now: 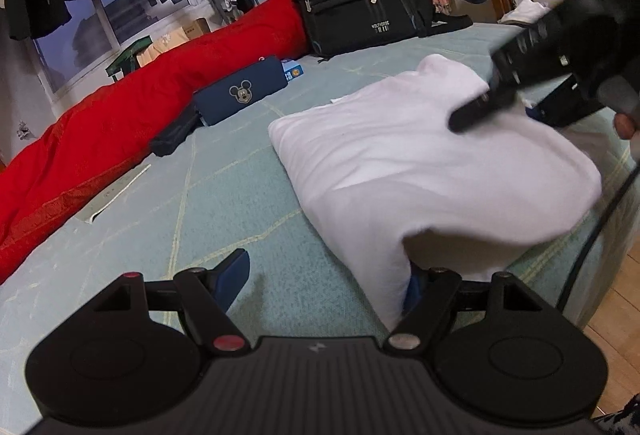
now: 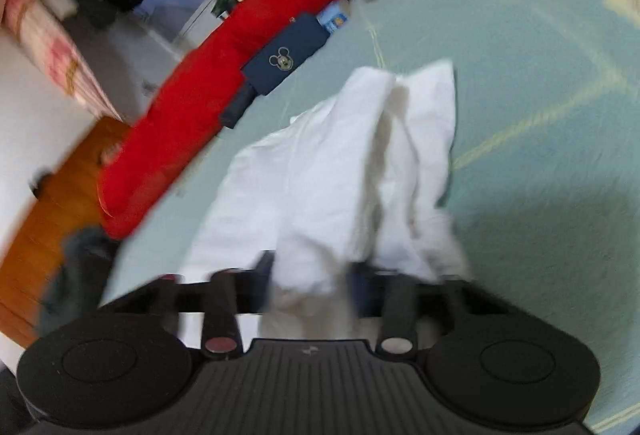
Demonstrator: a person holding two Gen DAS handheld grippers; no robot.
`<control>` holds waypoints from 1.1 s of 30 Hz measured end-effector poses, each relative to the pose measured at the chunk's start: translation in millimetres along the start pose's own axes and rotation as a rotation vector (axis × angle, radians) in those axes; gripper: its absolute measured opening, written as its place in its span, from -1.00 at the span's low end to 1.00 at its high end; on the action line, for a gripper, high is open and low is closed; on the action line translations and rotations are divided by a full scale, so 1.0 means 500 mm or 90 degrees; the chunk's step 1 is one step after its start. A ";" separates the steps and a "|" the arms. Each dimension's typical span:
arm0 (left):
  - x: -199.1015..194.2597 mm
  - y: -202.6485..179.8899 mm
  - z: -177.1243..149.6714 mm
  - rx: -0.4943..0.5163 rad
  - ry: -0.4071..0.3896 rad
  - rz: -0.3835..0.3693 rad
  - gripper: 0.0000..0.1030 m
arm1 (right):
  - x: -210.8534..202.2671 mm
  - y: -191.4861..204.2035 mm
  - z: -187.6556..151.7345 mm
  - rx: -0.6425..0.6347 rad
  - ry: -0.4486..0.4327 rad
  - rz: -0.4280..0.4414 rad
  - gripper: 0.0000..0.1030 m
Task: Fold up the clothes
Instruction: 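Grasp the sweatshirt's hem with the right gripper and fold it over the body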
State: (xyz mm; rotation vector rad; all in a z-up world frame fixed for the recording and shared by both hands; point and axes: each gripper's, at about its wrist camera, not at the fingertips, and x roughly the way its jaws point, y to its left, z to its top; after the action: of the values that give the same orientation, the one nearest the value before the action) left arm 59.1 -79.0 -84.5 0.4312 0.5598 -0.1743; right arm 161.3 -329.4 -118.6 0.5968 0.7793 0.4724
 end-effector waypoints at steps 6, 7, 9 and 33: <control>-0.013 -0.004 0.006 0.011 -0.003 -0.010 0.47 | -0.046 0.064 0.051 -0.117 -0.030 -0.022 -0.56; -0.015 -0.005 0.007 0.013 -0.004 -0.011 0.47 | -0.057 0.074 0.059 -0.141 -0.032 -0.026 -0.56; -0.021 -0.008 0.009 0.018 -0.008 -0.017 0.47 | -0.065 0.086 0.075 -0.168 -0.026 -0.041 -0.56; -0.104 0.088 0.047 -0.031 -0.040 -0.200 0.54 | -0.068 -0.015 0.102 -0.122 0.051 -0.095 -0.54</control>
State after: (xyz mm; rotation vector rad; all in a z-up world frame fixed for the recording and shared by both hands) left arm 38.9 -47.5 -22.9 0.2879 0.5673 -0.4730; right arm 180.1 -371.6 -77.5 0.3412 0.8382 0.4303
